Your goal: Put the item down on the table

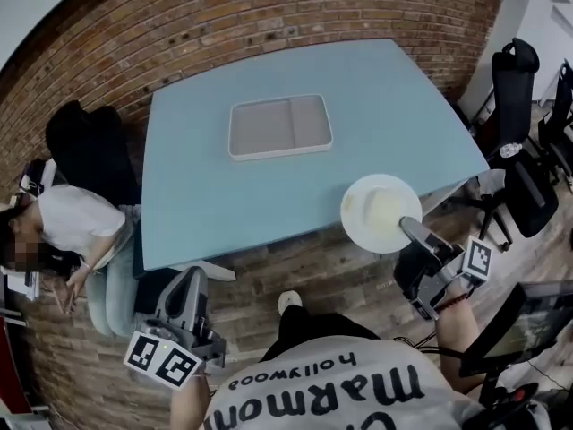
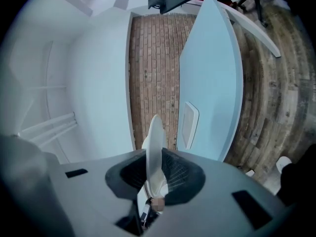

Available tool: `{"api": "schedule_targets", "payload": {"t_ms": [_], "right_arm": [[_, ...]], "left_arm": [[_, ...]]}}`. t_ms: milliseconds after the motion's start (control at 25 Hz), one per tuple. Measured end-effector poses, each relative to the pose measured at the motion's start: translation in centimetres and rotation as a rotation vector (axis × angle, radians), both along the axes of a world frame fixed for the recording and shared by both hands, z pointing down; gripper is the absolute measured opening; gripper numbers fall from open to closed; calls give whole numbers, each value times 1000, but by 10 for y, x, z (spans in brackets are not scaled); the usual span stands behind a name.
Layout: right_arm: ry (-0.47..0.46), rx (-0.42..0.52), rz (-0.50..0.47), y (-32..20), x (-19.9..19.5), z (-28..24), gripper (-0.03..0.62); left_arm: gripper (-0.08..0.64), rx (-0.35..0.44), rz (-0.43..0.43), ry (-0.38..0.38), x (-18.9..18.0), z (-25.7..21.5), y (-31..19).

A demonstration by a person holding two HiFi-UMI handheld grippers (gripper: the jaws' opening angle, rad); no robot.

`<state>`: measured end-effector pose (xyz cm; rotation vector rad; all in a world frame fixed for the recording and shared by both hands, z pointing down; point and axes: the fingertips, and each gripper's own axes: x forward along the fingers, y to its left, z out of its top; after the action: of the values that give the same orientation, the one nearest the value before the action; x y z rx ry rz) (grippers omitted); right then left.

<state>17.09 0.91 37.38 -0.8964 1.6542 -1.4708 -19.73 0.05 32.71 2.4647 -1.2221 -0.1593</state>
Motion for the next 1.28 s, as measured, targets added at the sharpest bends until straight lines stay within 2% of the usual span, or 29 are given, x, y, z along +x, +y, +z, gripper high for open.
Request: {"api": "schedule_targets", "payload": {"t_ms": [120,360,760,1000,1280], "right_arm": [[-12,-5,17,-24,-2,-1,63],[-5,-15,36,-64,-9,-5,63],[13,3,84,-127,-22,-14,63],[15,1,121,-152,-35,-8,63],[18,23,136,-171,-42,-13,63]], "left_arm": [[8,-17,21,20,-2,1,-30],[8,-10,78,3,4,-7,-81],[7,-17,97,0,-20,-10,-148],[8,-10,157,-4,-22,-8,-178],[8,-10,161,6,-29,1,-200]]}}
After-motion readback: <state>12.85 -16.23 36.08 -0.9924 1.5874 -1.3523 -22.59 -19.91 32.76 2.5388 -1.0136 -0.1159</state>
